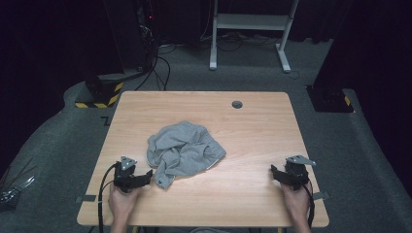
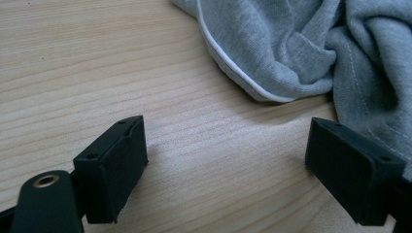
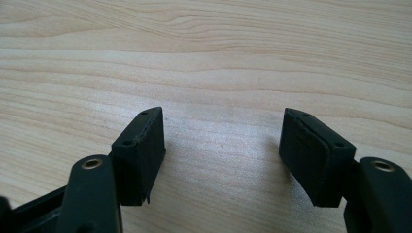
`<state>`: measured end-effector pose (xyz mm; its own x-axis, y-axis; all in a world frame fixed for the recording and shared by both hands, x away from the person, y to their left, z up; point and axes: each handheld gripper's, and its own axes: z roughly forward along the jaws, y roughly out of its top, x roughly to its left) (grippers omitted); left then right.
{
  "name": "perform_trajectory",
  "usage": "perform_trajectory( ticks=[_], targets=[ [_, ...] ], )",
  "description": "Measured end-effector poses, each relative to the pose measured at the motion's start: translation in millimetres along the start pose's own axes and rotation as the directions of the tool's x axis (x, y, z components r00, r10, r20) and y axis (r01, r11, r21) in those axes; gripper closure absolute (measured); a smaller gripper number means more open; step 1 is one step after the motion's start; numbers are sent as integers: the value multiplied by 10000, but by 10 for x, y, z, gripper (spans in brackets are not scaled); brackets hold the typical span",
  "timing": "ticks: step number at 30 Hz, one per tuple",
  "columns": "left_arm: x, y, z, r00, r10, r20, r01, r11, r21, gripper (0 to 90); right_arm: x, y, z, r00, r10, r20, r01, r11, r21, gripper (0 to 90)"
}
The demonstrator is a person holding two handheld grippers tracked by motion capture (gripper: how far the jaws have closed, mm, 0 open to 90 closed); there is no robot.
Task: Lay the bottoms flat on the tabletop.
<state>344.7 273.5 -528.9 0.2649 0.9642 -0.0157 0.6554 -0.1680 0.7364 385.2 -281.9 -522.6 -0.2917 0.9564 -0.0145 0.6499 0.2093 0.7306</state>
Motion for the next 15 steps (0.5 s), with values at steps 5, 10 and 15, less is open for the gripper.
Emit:
perform_trajectory(
  ticks=[5,10,15],
  targets=[
    [-31,6,8,9997,-86,-249,86,10000,24,152,2,0,0,10000,-4,-9,4,10000,8,329],
    [-42,6,8,9994,-155,-322,156,9999,22,152,2,1,1,10000,-18,-16,18,10000,4,328],
    [-20,-9,-17,9995,-281,-140,281,9996,-28,159,0,1,2,10000,-47,-28,47,10000,-4,325]
  ],
)
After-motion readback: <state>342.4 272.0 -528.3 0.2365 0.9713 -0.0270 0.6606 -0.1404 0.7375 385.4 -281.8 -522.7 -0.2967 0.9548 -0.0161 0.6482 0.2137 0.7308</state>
